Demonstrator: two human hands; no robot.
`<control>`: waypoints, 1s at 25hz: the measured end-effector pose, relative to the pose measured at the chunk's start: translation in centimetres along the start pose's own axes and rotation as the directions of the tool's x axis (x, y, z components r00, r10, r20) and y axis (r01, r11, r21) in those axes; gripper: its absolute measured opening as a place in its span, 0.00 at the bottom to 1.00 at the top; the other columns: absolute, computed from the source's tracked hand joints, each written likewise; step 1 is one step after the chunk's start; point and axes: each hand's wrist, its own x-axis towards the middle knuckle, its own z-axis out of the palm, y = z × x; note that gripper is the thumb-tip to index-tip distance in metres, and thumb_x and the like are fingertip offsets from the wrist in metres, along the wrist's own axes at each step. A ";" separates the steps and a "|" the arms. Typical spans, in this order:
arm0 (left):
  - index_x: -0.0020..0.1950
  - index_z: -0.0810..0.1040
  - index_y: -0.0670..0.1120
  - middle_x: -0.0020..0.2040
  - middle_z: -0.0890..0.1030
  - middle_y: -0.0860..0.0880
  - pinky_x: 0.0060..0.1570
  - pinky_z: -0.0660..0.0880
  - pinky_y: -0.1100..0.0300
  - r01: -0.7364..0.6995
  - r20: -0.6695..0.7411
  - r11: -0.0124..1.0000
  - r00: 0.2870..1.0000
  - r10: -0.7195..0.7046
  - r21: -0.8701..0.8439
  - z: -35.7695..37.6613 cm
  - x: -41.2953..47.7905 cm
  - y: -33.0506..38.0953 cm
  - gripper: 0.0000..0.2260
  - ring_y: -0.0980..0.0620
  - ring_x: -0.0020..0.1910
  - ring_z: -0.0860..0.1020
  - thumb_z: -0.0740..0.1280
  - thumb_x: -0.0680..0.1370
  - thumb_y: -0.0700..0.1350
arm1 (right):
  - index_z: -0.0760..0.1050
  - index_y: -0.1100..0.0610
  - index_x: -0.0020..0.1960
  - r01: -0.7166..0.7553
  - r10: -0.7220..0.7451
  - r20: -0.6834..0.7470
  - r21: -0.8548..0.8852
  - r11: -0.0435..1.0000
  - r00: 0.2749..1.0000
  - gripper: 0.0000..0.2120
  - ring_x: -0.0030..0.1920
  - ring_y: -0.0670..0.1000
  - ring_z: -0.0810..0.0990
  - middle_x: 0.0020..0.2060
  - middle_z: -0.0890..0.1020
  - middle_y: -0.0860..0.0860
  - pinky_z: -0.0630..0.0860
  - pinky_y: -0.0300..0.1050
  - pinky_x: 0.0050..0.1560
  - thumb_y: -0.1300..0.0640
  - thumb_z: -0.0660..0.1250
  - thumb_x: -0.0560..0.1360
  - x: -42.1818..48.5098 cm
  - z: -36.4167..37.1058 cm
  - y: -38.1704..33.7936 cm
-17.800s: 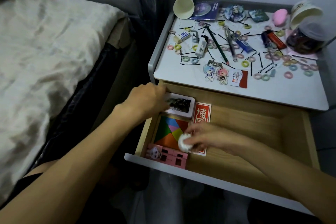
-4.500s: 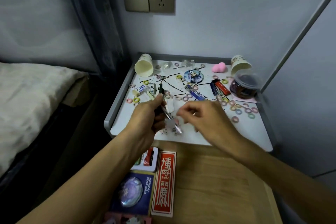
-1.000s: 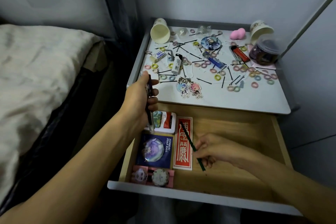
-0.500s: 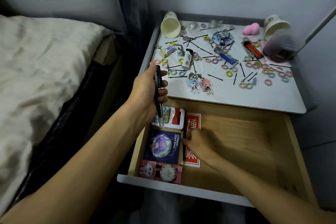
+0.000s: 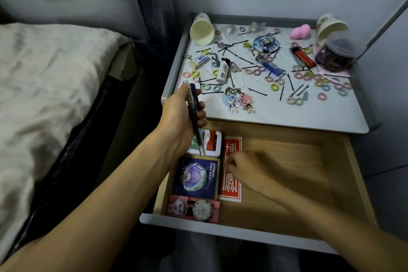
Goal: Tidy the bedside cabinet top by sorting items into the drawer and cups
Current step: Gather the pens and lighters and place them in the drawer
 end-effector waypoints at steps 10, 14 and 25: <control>0.44 0.69 0.44 0.35 0.69 0.48 0.36 0.68 0.61 0.062 0.051 0.964 0.997 -0.051 -0.260 2.8 -0.2 -4.0 0.13 0.53 0.31 0.68 0.59 0.83 0.52 | 0.74 0.57 0.47 0.266 -0.171 -0.207 0.639 0.722 0.963 0.05 0.32 0.53 0.80 0.37 0.83 0.52 0.75 0.46 0.31 0.58 0.70 0.75 -6.3 -5.4 -4.2; 0.50 0.71 0.42 0.38 0.72 0.48 0.45 0.68 0.54 -0.125 -0.004 0.988 0.992 0.126 0.095 2.6 -0.9 -4.5 0.12 0.52 0.37 0.70 0.62 0.82 0.51 | 0.78 0.53 0.42 0.275 -0.172 -0.309 0.328 0.904 0.935 0.09 0.35 0.49 0.82 0.34 0.83 0.49 0.78 0.51 0.37 0.50 0.67 0.77 -6.2 -6.4 -3.3; 0.44 0.70 0.42 0.35 0.71 0.47 0.39 0.68 0.57 -0.079 0.029 0.993 0.997 0.077 0.083 3.2 -1.8 -4.5 0.11 0.52 0.33 0.69 0.62 0.82 0.47 | 0.78 0.52 0.42 0.251 -0.177 -0.288 0.249 0.935 0.941 0.04 0.31 0.44 0.80 0.31 0.83 0.49 0.80 0.51 0.39 0.54 0.73 0.72 -6.0 -6.1 -4.0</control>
